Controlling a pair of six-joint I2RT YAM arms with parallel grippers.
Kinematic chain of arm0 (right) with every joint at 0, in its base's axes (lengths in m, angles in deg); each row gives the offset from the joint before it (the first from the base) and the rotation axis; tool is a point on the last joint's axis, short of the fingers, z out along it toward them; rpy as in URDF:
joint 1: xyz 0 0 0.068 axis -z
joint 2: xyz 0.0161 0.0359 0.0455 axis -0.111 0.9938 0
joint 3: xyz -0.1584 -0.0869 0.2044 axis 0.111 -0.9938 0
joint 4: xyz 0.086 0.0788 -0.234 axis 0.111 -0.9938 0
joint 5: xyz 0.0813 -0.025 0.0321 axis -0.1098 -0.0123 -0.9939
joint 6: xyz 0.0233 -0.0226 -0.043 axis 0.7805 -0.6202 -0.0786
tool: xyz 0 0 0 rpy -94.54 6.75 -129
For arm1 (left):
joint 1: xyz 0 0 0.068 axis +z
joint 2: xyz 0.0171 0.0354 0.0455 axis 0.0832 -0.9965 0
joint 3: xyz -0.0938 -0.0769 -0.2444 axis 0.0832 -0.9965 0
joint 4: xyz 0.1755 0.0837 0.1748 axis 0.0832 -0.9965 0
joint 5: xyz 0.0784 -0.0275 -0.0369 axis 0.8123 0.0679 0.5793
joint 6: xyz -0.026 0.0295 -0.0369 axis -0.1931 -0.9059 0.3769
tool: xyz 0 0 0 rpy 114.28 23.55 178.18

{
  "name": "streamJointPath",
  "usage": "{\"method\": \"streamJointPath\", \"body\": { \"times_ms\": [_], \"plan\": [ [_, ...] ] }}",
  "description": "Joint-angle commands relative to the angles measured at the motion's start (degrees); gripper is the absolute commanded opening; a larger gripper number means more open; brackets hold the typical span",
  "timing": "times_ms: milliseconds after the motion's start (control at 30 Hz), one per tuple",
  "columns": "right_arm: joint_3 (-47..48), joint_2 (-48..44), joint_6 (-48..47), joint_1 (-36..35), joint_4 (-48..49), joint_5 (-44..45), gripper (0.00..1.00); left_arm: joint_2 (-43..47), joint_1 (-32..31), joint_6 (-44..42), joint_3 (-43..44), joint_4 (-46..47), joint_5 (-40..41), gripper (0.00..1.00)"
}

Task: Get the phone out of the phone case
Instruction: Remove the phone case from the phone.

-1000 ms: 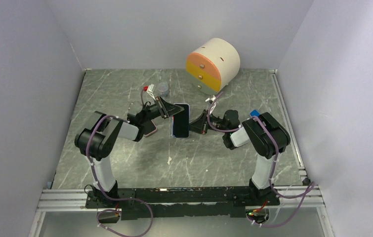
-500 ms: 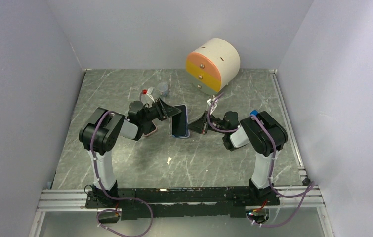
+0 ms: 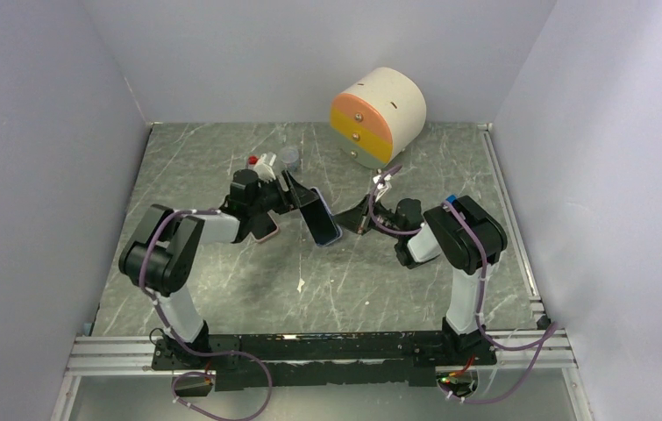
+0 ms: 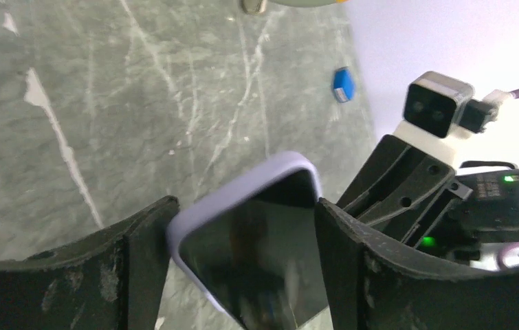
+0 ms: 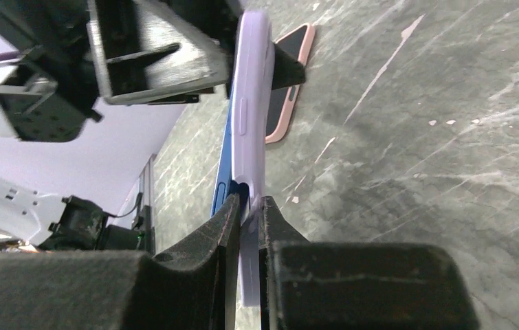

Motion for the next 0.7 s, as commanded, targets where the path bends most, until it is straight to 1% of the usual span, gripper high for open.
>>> {"method": "streamJointPath", "body": {
  "times_ms": [0, 33, 133, 233, 367, 533, 667],
  "plan": [
    [0.56, -1.52, 0.14, -0.01, 1.83, 3.93, 0.00, 7.97, -3.51, -12.15, 4.22, -19.50, 11.62, 0.77],
    [0.69, -1.46, 0.31, -0.05, 1.15, 4.10, 0.00, 9.26, -4.66, -13.96, 4.90, -22.57, 15.54, 0.78],
    [0.72, -0.95, 1.07, -0.09, 0.21, 4.63, 0.00, 11.15, -6.33, -16.51, 5.84, -27.35, 20.16, 0.80],
    [0.74, 0.09, 1.83, -0.16, -0.33, 4.84, 0.00, 10.10, -6.32, -15.99, 7.11, -30.08, 21.31, 0.80],
    [-0.10, 0.17, 1.78, -0.09, -0.70, 5.68, 0.00, 10.07, -6.35, -15.50, 7.12, -30.00, 21.96, 0.80],
    [-0.70, -0.08, 1.48, -0.15, -1.52, 5.99, 0.00, 9.49, -6.36, -15.19, 9.42, -34.87, 25.56, 0.84],
    [-0.99, 0.64, 2.09, -0.09, -1.31, 6.35, 0.00, 9.07, -6.28, -14.65, 10.34, -35.84, 26.44, 0.84]
  ]
}}
